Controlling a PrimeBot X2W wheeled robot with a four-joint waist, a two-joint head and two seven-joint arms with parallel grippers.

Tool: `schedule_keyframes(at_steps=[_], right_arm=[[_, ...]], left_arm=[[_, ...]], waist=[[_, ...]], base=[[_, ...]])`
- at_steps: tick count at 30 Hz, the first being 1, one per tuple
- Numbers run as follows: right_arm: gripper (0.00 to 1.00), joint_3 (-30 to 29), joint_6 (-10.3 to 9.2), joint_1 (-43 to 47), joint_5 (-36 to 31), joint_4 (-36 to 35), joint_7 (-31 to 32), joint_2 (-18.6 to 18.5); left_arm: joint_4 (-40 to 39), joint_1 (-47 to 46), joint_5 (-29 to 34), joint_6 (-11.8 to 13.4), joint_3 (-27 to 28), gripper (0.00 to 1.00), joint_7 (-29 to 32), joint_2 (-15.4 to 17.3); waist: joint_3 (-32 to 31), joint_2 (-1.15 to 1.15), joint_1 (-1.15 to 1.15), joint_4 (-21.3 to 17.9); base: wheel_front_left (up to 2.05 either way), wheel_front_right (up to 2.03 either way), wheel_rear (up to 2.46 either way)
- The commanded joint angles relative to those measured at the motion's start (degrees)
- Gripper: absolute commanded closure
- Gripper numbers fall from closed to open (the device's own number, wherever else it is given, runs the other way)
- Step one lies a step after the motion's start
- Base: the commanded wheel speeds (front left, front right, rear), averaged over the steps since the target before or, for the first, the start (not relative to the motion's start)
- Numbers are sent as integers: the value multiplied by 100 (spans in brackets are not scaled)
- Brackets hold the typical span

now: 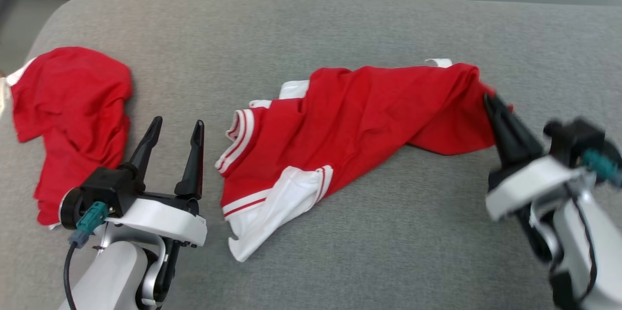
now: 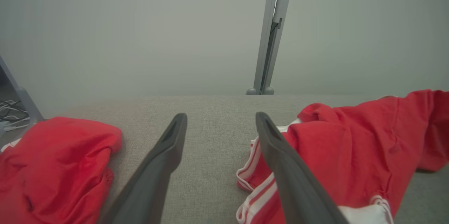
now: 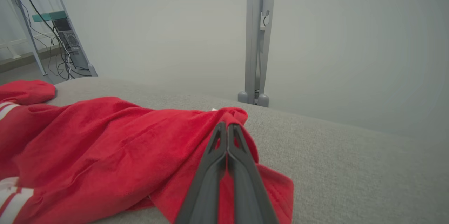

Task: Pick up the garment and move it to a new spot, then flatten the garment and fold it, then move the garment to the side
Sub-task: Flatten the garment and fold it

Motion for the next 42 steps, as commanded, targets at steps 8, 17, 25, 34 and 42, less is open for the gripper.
schedule_keyframes(at_steps=[8, 17, 25, 34, 42], right_arm=[[100, -367, 0, 1906, -352, -905, 236, 278], [100, -1382, 0, 2595, -516, -884, 87, 738], [0, -1101, 0, 2715, -165, -75, 351, 1011], [0, -1591, 1, 2776, -277, -958, -121, 1073], [0, -1895, 1, 2401, -680, -2471, 132, 1045]], left_arm=[[-108, 115, 32, 36, 134, 0, -14, 185], [-242, 321, -40, 154, 184, 0, 111, 333], [-291, 468, -67, 220, 164, 0, 155, 389], [-641, 797, -74, 484, 336, 0, 172, 574], [-1209, 1018, 20, 763, 480, 0, 206, 769]], waist=[[1, 0, 0, -512], [-127, 0, 0, -727], [-325, 0, 0, -742], [-592, 0, 0, -929], [-752, 0, 0, -1043]], base=[[0, 0, 0], [0, 0, 0], [0, 0, 0], [0, 0, 0], [0, 0, 0]])
